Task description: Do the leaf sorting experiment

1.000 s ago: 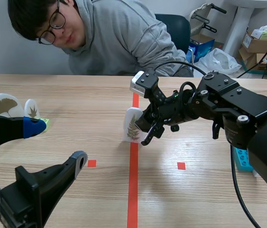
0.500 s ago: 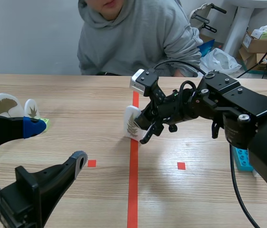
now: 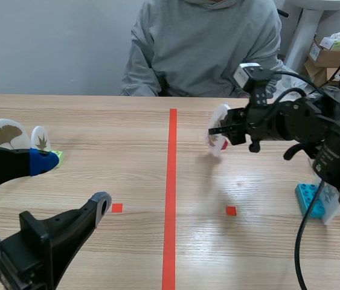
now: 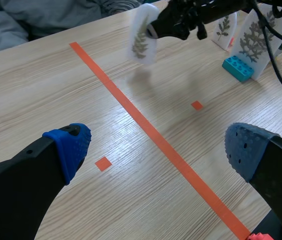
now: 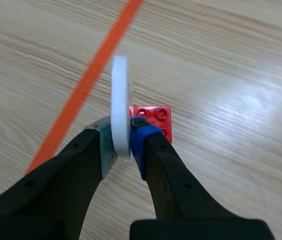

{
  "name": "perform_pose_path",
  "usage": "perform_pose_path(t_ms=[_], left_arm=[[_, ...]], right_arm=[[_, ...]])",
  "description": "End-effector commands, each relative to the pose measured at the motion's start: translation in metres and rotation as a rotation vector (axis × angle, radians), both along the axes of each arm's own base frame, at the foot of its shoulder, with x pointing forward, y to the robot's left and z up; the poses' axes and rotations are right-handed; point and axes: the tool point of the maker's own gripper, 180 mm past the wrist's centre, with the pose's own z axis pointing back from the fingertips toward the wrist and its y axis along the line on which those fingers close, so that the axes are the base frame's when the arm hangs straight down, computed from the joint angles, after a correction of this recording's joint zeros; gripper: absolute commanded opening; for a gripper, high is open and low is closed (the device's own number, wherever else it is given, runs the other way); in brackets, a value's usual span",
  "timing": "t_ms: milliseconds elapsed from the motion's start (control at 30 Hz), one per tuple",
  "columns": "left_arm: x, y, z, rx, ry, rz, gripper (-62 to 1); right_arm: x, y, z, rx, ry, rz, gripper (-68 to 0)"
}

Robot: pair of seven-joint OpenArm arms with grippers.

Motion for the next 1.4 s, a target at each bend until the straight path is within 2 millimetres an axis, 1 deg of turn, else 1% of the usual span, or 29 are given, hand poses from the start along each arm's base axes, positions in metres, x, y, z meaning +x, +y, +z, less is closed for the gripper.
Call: perform_pose_path(t_ms=[0, 100, 233, 400, 533, 633, 733, 833, 1033, 1100, 1233, 1300, 1367], left_arm=[[0.002, -0.004, 0.012, -0.032, -0.032, 0.0, -3.7], [0.002, -0.004, 0.012, -0.032, -0.032, 0.0, -3.7], [0.002, -0.004, 0.012, -0.032, -0.032, 0.0, -3.7], [0.002, -0.004, 0.012, -0.032, -0.032, 0.0, -3.7], [0.002, -0.004, 0.012, -0.033, -0.033, 0.0, -3.7], [0.002, -0.004, 0.012, -0.032, -0.032, 0.0, -3.7], [0.002, -0.004, 0.012, -0.032, -0.032, 0.0, -3.7], [0.002, -0.004, 0.012, -0.032, -0.032, 0.0, -3.7], [0.002, -0.004, 0.012, -0.032, -0.032, 0.0, -3.7], [0.002, -0.004, 0.012, -0.032, -0.032, 0.0, -3.7], [0.002, -0.004, 0.012, -0.032, -0.032, 0.0, -3.7], [0.002, -0.004, 0.012, -0.032, -0.032, 0.0, -3.7], [0.002, -0.004, 0.012, -0.032, -0.032, 0.0, -3.7]], right_arm=[[0.006, -0.012, 0.012, 0.007, -0.031, -0.026, -66.2], [0.002, -0.04, 0.005, 0.006, -0.009, -0.095, -66.2], [-0.009, -0.077, -0.006, -0.024, 0.036, -0.178, -66.2], [-0.022, -0.12, -0.006, -0.062, 0.032, -0.259, -66.2], [-0.028, -0.142, -0.004, -0.081, 0.033, -0.3, -66.2], [-0.029, -0.15, -0.003, -0.083, 0.032, -0.318, -66.2], [-0.029, -0.151, -0.003, -0.08, 0.031, -0.323, -66.0], [-0.029, -0.151, -0.003, -0.08, 0.031, -0.323, -62.1], [-0.029, -0.151, -0.003, -0.081, 0.032, -0.322, -46.1], [-0.03, -0.151, -0.004, -0.086, 0.037, -0.32, -39.8], [-0.031, -0.152, -0.005, -0.095, 0.045, -0.318, -24.5], [-0.031, -0.152, -0.006, -0.096, 0.048, -0.316, -22.0], [-0.031, -0.151, -0.006, -0.1, 0.048, -0.31, -22.0]])
